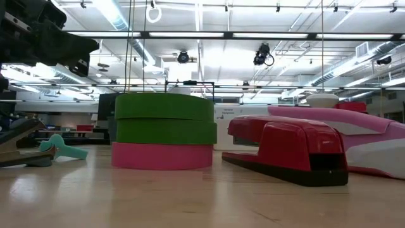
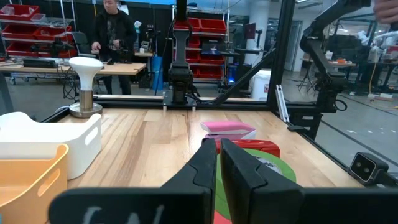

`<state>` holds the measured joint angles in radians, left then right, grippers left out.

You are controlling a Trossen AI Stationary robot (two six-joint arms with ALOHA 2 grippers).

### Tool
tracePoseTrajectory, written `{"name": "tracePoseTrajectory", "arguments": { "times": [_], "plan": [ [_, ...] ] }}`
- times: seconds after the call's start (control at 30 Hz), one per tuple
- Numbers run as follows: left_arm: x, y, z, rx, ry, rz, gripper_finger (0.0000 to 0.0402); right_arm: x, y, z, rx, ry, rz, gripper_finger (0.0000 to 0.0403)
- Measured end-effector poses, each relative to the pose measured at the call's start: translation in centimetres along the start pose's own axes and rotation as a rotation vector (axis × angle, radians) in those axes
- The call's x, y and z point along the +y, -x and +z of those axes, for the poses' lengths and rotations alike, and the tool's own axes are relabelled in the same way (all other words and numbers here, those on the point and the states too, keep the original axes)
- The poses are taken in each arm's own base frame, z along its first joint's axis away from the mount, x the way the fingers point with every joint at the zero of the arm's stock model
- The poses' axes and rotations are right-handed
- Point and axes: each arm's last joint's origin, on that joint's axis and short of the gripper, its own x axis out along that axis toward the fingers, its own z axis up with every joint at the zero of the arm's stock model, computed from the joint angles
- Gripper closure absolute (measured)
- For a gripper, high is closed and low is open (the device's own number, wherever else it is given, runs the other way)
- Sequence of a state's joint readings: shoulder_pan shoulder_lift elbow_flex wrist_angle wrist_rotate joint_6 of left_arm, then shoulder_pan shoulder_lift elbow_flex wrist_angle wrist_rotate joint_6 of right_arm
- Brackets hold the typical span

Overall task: Pick and place Stapler, Stapler remover, tape
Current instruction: Put the pink stapler into the white bin

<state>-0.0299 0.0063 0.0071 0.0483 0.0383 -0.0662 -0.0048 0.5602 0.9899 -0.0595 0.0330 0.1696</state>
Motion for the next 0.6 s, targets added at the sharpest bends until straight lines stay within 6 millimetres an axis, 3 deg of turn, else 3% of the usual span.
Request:
{"name": "tracePoseTrajectory", "arguments": {
  "times": [0.23,0.6],
  "plan": [
    [0.0,0.0,0.0,0.0,0.0,0.0,0.0376,0.1,-0.9,0.2,0.023,0.003,-0.004,0.0401],
    [0.0,0.0,0.0,0.0,0.0,0.0,0.0376,-0.3,-2.2,-2.2,0.217,0.002,-0.038,0.0401]
  ]
}}
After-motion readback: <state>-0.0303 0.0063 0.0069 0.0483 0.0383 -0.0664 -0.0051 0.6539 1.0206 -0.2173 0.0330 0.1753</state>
